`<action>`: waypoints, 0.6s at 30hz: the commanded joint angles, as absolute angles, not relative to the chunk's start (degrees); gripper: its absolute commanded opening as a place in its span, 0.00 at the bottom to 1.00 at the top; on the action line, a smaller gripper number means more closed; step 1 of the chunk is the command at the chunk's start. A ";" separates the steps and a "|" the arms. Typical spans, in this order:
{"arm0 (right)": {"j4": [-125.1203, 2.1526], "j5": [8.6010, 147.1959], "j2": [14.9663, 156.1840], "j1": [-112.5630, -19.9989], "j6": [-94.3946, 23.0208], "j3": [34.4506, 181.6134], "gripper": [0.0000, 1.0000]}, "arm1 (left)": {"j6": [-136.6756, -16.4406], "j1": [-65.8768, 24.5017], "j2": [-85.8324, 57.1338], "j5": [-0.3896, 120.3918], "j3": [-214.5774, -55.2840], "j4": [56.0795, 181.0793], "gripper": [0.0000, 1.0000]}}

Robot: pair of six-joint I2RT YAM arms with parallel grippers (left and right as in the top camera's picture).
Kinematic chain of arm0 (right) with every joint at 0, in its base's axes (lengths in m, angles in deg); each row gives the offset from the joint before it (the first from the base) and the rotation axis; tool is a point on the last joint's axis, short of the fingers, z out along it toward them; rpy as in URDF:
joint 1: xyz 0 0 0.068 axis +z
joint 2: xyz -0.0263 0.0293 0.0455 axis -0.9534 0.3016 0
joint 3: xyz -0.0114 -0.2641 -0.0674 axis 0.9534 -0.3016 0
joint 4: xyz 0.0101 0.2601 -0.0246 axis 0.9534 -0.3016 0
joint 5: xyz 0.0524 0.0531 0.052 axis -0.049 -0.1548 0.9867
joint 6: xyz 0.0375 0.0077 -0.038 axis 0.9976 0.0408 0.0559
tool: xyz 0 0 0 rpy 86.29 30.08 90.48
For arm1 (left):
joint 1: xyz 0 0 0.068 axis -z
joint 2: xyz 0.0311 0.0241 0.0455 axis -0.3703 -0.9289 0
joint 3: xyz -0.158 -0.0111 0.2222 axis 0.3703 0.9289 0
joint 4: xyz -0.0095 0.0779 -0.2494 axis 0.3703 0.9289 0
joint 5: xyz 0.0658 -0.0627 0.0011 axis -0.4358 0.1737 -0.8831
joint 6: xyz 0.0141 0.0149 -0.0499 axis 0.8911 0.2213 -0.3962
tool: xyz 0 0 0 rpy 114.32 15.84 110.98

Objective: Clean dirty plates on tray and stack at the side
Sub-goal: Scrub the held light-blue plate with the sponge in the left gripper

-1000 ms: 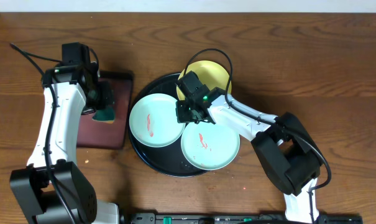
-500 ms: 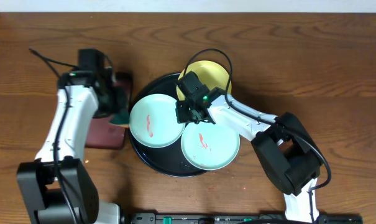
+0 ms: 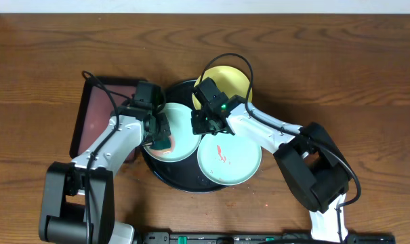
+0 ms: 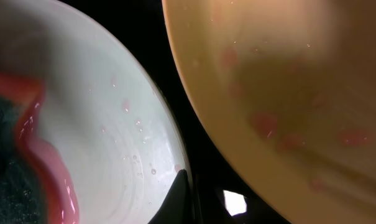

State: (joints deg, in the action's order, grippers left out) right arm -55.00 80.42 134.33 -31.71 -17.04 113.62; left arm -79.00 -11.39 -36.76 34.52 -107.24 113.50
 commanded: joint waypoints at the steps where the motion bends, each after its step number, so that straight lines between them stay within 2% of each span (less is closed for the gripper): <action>1: -54.85 82.85 135.33 -31.65 -17.68 114.75 0.01 | -80.28 -11.37 -37.14 32.05 -105.62 114.24 0.07; 7: -54.87 82.85 135.33 -31.63 -17.68 114.75 0.01 | -64.29 -11.30 -37.14 57.97 -105.62 114.09 0.07; 10: -54.87 82.85 135.33 -31.65 -17.68 114.75 0.01 | -61.36 -11.30 -37.14 62.54 -105.62 113.26 0.08; 14: -54.87 83.02 135.33 -31.65 -17.70 114.75 0.01 | -66.14 -11.32 -37.14 52.53 -105.62 109.17 0.07; 15: -54.85 83.00 135.33 -31.65 -17.70 114.75 0.01 | -70.47 -11.32 -37.14 43.81 -105.62 106.92 0.07; 18: -54.85 83.00 135.33 -31.65 -17.70 114.73 0.01 | -76.50 -11.32 -37.14 28.59 -105.62 104.73 0.07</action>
